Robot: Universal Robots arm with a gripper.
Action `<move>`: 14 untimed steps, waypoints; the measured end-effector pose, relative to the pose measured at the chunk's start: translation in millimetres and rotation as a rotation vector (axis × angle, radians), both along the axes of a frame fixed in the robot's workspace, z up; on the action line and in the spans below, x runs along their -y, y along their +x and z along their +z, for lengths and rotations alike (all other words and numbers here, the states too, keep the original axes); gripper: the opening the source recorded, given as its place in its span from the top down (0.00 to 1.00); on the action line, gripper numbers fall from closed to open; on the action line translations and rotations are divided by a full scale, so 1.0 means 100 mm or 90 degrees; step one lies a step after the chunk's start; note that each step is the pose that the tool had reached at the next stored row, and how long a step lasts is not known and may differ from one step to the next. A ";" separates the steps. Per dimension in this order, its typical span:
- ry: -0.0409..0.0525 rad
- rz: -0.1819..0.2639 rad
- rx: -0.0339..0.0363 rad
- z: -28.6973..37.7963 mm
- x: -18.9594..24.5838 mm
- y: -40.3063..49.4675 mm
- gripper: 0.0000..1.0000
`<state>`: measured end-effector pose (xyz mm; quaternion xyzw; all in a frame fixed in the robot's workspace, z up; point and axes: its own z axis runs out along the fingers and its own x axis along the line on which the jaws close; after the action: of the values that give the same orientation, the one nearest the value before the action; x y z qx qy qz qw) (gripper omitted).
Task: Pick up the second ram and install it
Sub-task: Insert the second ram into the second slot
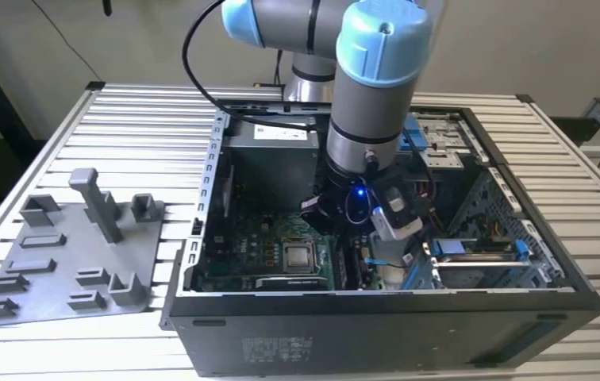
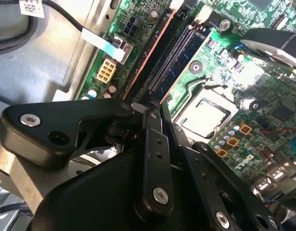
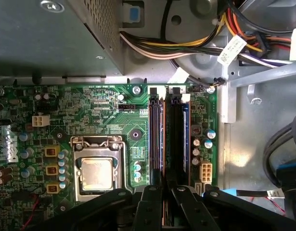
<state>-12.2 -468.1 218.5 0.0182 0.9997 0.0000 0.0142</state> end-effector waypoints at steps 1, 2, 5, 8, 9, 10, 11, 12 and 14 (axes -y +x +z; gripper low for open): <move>0.0000 0.000 0.0000 0.000 0.000 0.000 0.86; 0.0000 0.000 0.0000 -0.001 -0.001 0.000 0.86; 0.0001 0.000 0.0000 -0.002 0.000 0.000 0.86; 0.0001 0.000 0.0000 -0.003 0.000 0.000 0.86; 0.0001 0.000 0.0000 -0.003 0.000 0.000 0.86; 0.0001 0.000 0.0000 -0.005 0.000 0.000 0.86; 0.0001 0.000 0.0000 -0.005 -0.001 0.000 0.86; 0.0001 0.001 0.0000 -0.006 -0.001 0.000 0.86; 0.0002 0.004 0.0001 -0.006 -0.001 0.002 0.86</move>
<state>-12.0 -468.0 217.9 0.0149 0.9998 0.0002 0.0142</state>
